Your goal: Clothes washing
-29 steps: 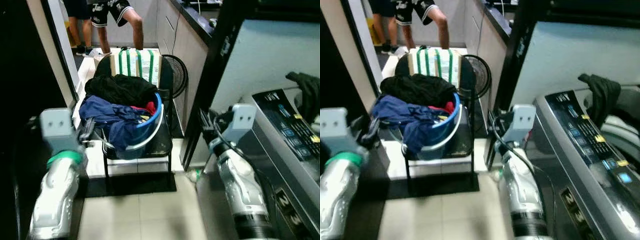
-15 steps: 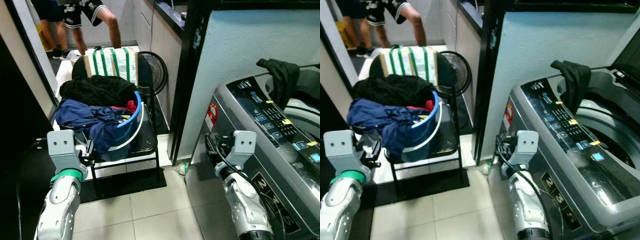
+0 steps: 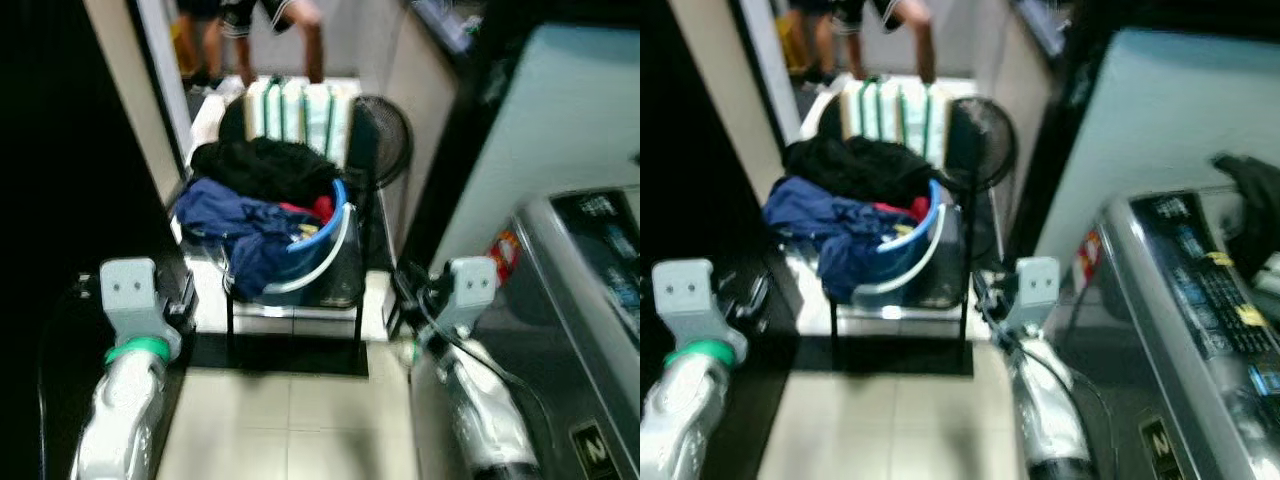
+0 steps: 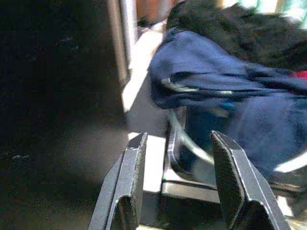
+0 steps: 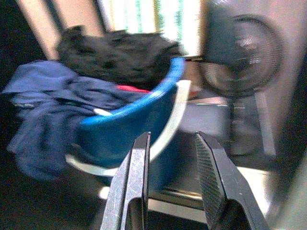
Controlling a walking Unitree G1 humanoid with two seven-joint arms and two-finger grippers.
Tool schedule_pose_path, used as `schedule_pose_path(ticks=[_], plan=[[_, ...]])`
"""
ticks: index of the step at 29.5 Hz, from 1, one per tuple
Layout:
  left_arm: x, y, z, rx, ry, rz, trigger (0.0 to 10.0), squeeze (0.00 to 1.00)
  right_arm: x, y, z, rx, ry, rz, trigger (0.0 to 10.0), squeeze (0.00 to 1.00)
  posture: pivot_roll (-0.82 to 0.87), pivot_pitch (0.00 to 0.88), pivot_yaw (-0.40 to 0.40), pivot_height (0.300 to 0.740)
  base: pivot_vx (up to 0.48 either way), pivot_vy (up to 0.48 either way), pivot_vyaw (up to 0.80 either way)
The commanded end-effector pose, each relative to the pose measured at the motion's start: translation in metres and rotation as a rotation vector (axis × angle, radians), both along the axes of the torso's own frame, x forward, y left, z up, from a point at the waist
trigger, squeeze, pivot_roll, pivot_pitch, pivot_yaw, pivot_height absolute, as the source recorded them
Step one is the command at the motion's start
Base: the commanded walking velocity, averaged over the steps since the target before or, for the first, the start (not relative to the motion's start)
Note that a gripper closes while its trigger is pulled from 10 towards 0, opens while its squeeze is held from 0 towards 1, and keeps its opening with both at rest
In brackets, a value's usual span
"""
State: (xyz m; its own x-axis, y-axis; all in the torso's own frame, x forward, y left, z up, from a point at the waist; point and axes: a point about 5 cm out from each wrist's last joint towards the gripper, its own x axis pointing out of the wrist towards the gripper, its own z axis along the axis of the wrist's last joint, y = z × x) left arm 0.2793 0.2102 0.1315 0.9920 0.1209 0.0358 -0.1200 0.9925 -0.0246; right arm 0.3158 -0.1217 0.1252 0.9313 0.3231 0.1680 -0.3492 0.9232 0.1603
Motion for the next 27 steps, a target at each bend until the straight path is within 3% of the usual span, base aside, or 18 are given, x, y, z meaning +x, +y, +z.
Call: schedule_pose_path(ticks=[1,10,14,19,27], plan=[[0.0018,-0.0098,0.0007,0.000,-0.004,-0.038,10.0,0.00,-0.0023,-0.0080,-0.0038,-0.005,0.015,-0.018,10.0,0.00,0.11,0.024,0.033,0.740,0.341,0.000,0.00],[0.0037,-0.0118,0.0075,0.018,-0.031,-0.064,10.0,0.00,-0.0017,-0.0045,0.0004,-0.014,-0.017,0.008,10.0,0.00,0.11,0.024,0.033,0.740,0.347,0.000,0.00],[0.0042,-0.0119,0.0085,0.013,-0.032,-0.065,10.0,0.00,-0.0010,-0.0032,0.0030,-0.014,-0.030,0.018,10.0,0.00,0.12,0.026,0.034,0.740,0.351,0.000,0.80],[0.0036,-0.0108,0.0089,0.014,-0.034,-0.065,10.0,0.00,-0.0013,-0.0025,0.0037,-0.003,-0.033,0.026,10.0,0.00,0.12,0.026,0.034,0.740,0.345,0.000,0.00],[0.0027,-0.0098,0.0084,0.016,-0.030,-0.065,10.0,0.00,-0.0009,-0.0021,0.0042,0.017,-0.027,0.025,10.0,0.00,0.12,0.026,0.034,0.740,0.347,0.000,0.57]])
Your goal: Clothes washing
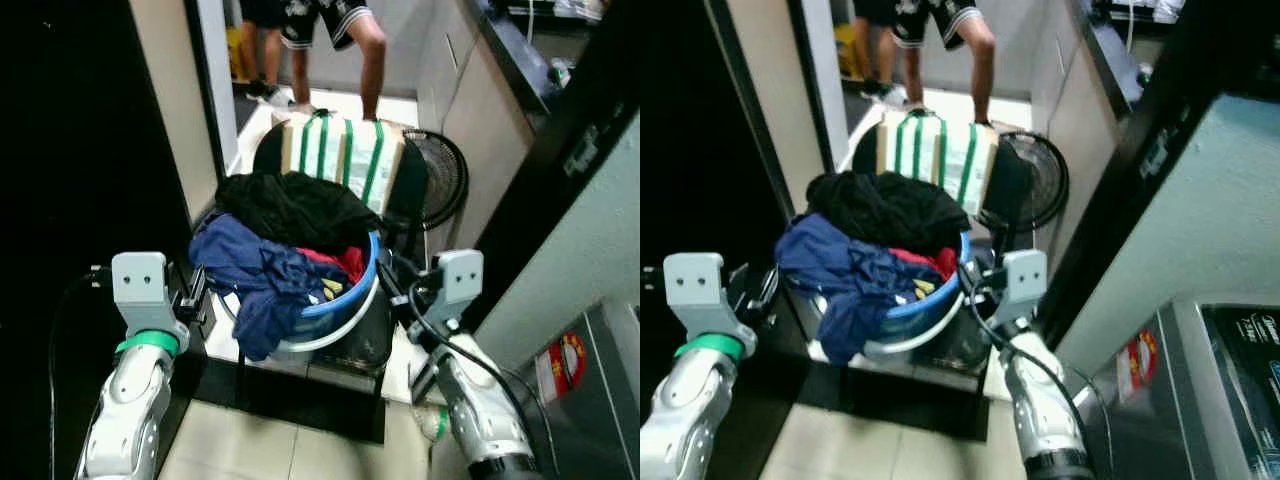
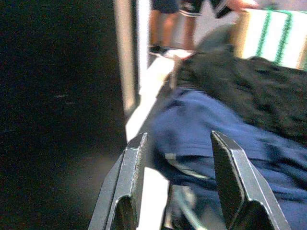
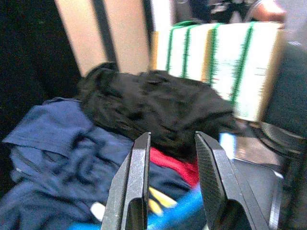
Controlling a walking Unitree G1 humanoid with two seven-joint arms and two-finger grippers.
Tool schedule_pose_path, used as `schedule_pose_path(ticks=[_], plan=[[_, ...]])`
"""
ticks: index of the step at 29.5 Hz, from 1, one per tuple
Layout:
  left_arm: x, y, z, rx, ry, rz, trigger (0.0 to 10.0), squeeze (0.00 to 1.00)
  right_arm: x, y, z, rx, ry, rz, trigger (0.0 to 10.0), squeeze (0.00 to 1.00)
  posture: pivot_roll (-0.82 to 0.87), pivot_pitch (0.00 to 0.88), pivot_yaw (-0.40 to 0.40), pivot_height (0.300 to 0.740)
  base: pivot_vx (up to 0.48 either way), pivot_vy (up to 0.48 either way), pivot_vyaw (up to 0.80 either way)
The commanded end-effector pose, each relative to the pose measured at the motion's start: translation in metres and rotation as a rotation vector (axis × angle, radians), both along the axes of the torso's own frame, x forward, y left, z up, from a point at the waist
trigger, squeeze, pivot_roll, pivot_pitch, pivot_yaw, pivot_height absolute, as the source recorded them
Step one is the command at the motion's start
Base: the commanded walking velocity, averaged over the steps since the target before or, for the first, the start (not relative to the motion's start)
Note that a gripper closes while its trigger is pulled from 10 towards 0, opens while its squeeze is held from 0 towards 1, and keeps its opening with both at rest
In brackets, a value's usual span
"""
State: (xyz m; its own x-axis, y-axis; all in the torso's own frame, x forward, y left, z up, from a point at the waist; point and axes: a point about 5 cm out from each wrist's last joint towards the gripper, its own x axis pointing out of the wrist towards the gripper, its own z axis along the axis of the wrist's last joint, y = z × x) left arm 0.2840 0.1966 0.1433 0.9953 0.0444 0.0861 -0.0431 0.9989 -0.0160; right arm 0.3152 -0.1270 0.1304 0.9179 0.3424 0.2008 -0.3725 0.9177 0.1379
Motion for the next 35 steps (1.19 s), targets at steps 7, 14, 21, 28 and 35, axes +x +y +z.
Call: schedule_pose_path(ticks=[7,14,21,28,35], plan=[[-0.0020,0.0044,-0.0040,0.001,0.020,0.013,10.0,0.00,0.0015,0.0016,-0.0013,0.024,0.010,0.002,10.0,0.00,0.11,0.020,0.033,0.740,0.345,0.000,0.00],[-0.0022,0.0052,-0.0039,0.001,0.019,0.013,10.0,0.00,0.0021,0.0023,0.0003,0.027,0.002,0.009,10.0,0.00,0.12,0.015,0.033,0.740,0.342,0.000,0.00],[-0.0020,0.0055,-0.0039,0.002,0.019,0.012,10.0,0.00,0.0028,0.0035,0.0034,0.055,-0.008,0.024,10.0,0.00,0.12,0.015,0.033,0.740,0.339,0.000,0.00],[-0.0023,0.0064,-0.0021,-0.024,0.001,0.023,10.0,0.00,0.0034,0.0050,0.0046,-0.013,-0.026,0.047,10.0,0.00,0.12,0.020,0.035,0.740,0.094,0.000,0.23],[-0.0026,0.0076,-0.0015,-0.015,0.000,0.027,10.0,0.00,0.0049,0.0038,0.0067,0.049,-0.025,0.044,10.0,0.00,0.12,0.020,0.035,0.740,0.000,0.000,0.46]])
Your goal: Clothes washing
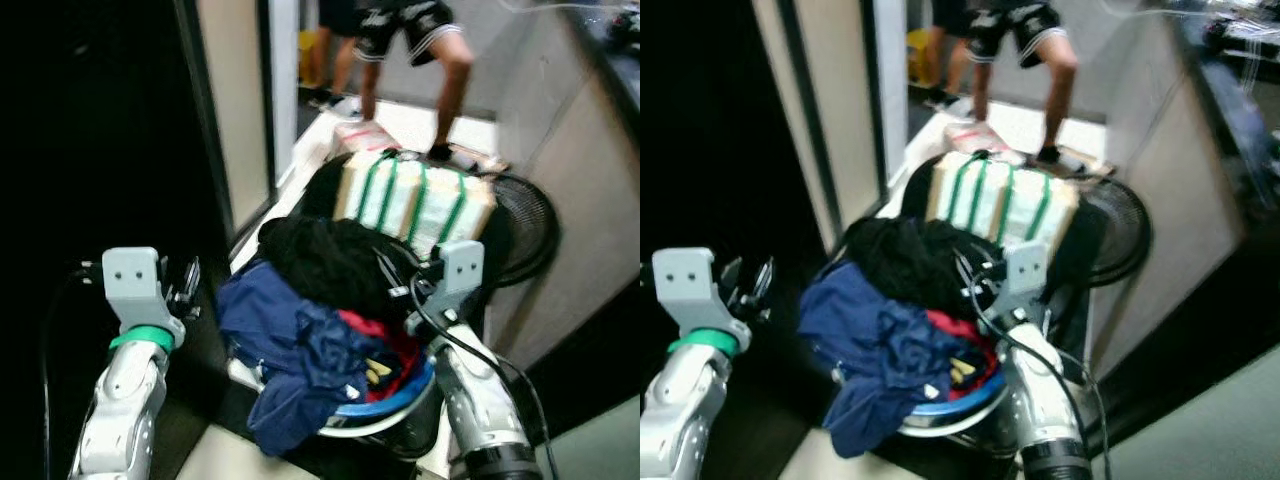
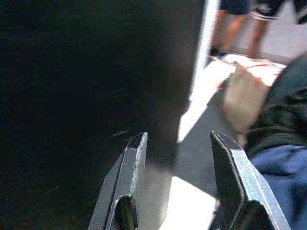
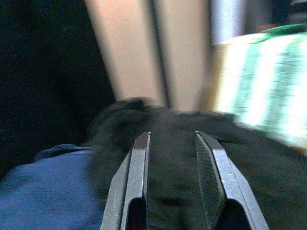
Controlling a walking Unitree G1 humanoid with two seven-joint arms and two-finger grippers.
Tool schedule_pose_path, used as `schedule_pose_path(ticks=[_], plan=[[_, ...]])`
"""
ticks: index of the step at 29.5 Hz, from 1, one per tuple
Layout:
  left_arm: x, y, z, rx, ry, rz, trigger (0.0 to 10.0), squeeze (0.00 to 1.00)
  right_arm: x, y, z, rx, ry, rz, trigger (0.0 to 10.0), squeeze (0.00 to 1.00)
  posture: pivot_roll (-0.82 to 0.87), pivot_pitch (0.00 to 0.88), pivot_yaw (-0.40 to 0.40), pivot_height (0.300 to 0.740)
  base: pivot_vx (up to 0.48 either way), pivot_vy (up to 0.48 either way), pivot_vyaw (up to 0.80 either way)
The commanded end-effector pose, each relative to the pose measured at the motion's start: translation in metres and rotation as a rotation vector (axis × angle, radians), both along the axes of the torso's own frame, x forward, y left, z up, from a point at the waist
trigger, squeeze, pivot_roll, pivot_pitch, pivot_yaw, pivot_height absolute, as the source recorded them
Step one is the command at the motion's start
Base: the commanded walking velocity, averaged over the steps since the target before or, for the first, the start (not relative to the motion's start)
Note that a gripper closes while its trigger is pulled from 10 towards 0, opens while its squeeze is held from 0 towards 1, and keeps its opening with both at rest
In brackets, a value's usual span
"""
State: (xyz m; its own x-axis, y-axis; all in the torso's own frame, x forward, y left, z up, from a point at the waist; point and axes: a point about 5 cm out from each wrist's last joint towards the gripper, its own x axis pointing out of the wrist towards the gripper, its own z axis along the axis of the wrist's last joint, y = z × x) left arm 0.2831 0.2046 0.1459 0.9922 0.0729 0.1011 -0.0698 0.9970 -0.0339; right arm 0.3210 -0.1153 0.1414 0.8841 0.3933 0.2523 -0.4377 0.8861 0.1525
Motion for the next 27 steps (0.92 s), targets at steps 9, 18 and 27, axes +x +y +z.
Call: schedule_pose_path(ticks=[9,18,27], plan=[[-0.002,-0.001,-0.003,0.000,0.009,-0.008,10.0,0.00,0.000,-0.006,-0.007,-0.002,0.028,0.003,10.0,0.00,0.12,0.024,0.035,0.740,0.000,0.000,0.00],[-0.004,-0.003,-0.004,0.003,0.010,-0.021,10.0,0.00,0.009,-0.010,-0.044,-0.102,0.242,-0.002,10.0,1.00,0.12,0.030,0.034,0.740,0.000,0.000,0.00],[-0.008,-0.002,-0.004,0.016,0.022,-0.023,10.0,0.00,0.015,0.016,-0.037,-0.079,0.210,0.137,10.0,1.00,0.13,0.061,0.034,0.740,0.000,0.000,0.00]])
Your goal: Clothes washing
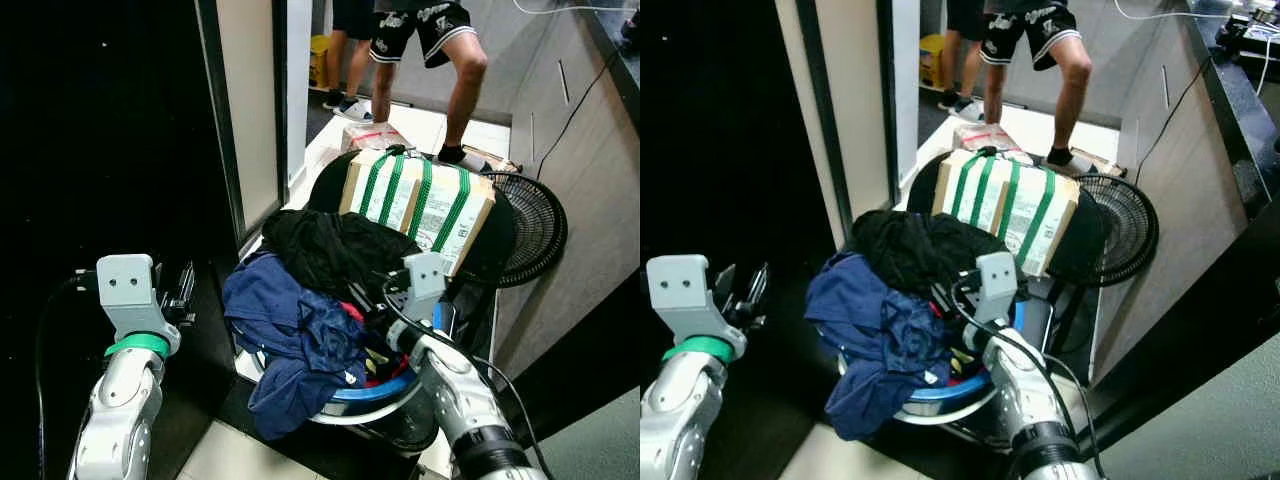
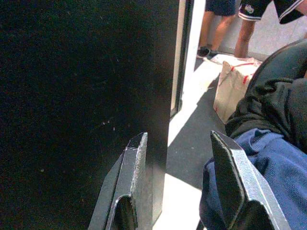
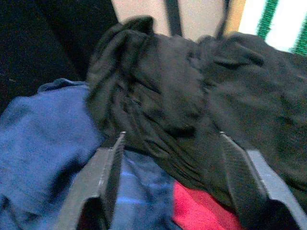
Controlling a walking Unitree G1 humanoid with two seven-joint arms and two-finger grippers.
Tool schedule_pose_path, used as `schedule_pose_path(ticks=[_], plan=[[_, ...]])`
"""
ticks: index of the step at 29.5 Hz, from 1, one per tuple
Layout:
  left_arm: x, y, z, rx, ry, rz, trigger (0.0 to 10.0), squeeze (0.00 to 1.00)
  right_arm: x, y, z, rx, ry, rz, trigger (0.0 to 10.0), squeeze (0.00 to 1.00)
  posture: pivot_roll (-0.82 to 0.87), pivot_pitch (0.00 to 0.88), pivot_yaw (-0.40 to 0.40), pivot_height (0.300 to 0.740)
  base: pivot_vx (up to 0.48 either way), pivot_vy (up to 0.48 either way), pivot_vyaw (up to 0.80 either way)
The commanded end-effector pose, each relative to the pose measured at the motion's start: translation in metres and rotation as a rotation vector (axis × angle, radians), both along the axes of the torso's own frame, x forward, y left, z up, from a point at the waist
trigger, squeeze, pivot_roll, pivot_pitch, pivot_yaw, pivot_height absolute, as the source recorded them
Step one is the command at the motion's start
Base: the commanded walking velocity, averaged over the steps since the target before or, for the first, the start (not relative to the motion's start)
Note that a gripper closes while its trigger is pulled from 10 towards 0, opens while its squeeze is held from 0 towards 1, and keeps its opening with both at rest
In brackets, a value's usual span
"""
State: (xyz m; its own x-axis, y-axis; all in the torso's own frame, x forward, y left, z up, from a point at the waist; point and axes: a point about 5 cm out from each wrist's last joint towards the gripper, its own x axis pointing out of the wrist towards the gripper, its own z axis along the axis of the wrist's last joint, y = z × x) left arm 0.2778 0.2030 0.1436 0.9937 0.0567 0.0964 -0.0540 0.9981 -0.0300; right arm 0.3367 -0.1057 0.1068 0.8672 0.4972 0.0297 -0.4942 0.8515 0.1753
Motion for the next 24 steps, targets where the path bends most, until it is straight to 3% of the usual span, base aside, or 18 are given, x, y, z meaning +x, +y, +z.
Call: schedule_pose_path(ticks=[1,7,10,11,12,13,14,15,24], plan=[[-0.003,0.000,-0.002,0.013,0.018,-0.004,10.0,0.00,-0.001,0.012,0.002,0.040,-0.019,0.059,10.0,1.00,0.13,0.061,0.034,0.740,0.000,0.000,0.00],[-0.004,0.000,-0.002,0.014,0.020,-0.002,10.0,0.00,-0.005,0.025,0.006,0.076,-0.052,0.146,10.0,1.00,0.13,0.063,0.035,0.740,0.000,0.000,0.00],[-0.004,0.000,-0.002,0.015,0.020,-0.002,10.0,0.00,-0.006,0.026,0.002,0.043,-0.039,0.155,10.0,1.00,0.13,0.064,0.035,0.740,0.000,0.000,0.00],[-0.004,0.000,-0.002,0.015,0.021,-0.003,10.0,0.00,-0.006,0.028,-0.006,-0.009,-0.003,0.164,10.0,1.00,0.13,0.064,0.035,0.740,0.000,0.000,0.00],[-0.004,0.000,-0.002,0.016,0.022,-0.006,10.0,0.00,-0.009,0.031,-0.015,-0.079,0.039,0.197,10.0,0.84,0.13,0.063,0.038,0.740,0.000,0.000,0.00],[-0.004,0.000,-0.002,0.017,0.022,-0.008,10.0,0.00,-0.012,0.033,-0.024,-0.149,0.074,0.232,10.0,0.15,0.13,0.063,0.038,0.740,0.000,0.000,0.00],[-0.004,0.000,-0.002,0.017,0.022,-0.008,10.0,0.00,-0.012,0.033,-0.024,-0.149,0.074,0.232,10.0,0.15,0.13,0.063,0.038,0.740,0.000,0.000,0.00],[-0.003,-0.001,-0.002,0.018,0.022,-0.013,10.0,0.00,-0.017,0.035,-0.035,-0.222,0.124,0.288,10.0,0.00,0.13,0.060,0.039,0.740,0.000,0.000,0.00],[-0.003,-0.001,-0.001,0.019,0.021,-0.017,10.0,0.00,-0.022,0.036,-0.041,-0.300,0.110,0.332,10.0,0.00,0.13,0.061,0.039,0.740,0.000,0.000,0.00]])
